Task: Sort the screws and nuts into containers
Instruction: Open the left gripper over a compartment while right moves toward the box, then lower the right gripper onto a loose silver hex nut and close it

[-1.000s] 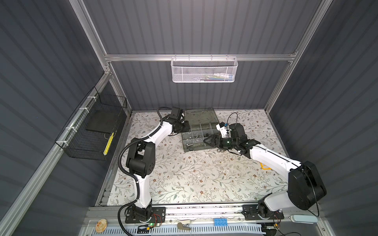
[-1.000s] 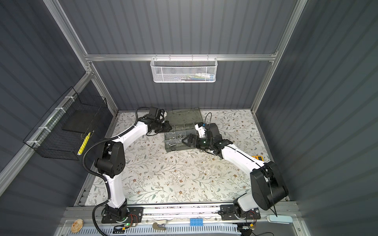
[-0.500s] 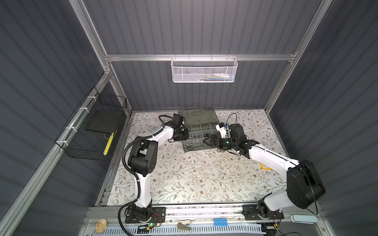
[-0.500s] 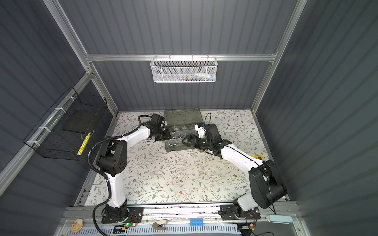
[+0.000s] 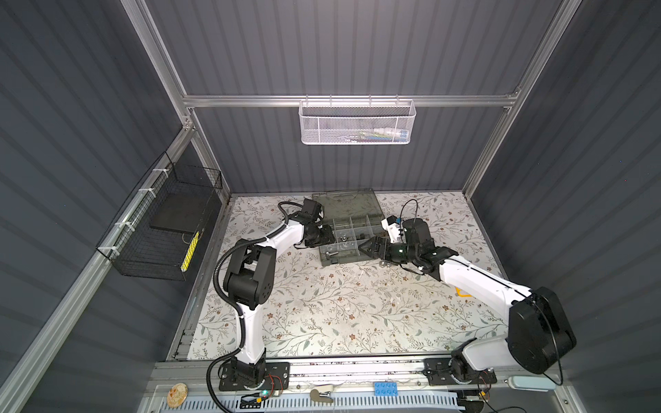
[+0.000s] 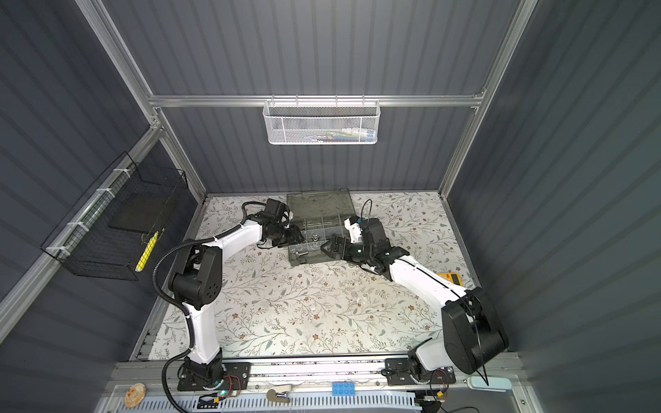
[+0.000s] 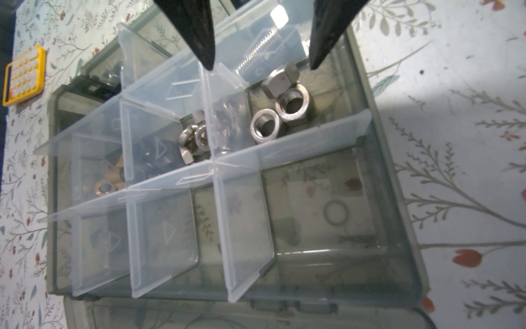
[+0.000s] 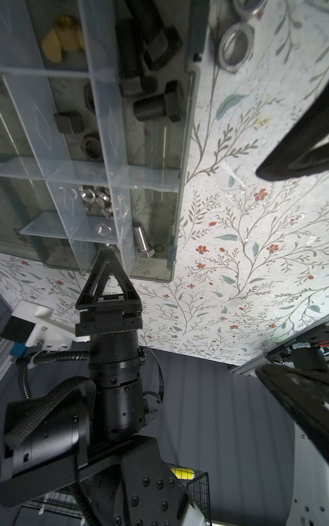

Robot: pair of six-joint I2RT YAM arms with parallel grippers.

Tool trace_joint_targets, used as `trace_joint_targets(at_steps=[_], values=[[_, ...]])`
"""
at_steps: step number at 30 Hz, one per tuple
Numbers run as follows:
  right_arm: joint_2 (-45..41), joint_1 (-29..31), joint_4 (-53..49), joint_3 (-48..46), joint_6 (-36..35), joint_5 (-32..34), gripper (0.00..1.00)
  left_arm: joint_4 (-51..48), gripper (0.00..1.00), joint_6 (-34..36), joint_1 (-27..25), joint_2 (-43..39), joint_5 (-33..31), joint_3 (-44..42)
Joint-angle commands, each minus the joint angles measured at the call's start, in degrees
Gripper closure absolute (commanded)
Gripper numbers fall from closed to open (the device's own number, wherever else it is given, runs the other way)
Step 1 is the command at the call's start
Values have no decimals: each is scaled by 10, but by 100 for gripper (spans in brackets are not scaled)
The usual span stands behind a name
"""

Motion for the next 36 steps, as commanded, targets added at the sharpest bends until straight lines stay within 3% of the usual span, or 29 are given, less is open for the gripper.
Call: trace_joint_targets(at_steps=[1, 3, 5, 11, 18, 27, 36], values=[[-17, 2, -63, 8, -32, 61, 1, 2, 34, 3, 3, -55, 17, -8], [-21, 2, -96, 17, -47, 104, 1, 11, 21, -1, 3, -80, 22, -20], [-25, 2, -126, 23, -59, 130, 1, 13, 1, -3, 2, -101, 25, -28], [-31, 2, -191, 36, -93, 210, 1, 43, 0, -21, -9, -172, 42, -82], [4, 1, -267, 46, -117, 291, 6, 158, 0, -104, -56, -243, 97, -179], [83, -1, -277, 55, -139, 326, 21, 319, 0, -224, -119, -241, 130, -286], [166, -10, -263, 86, -152, 336, 37, 331, 0, -234, -129, -244, 128, -314]])
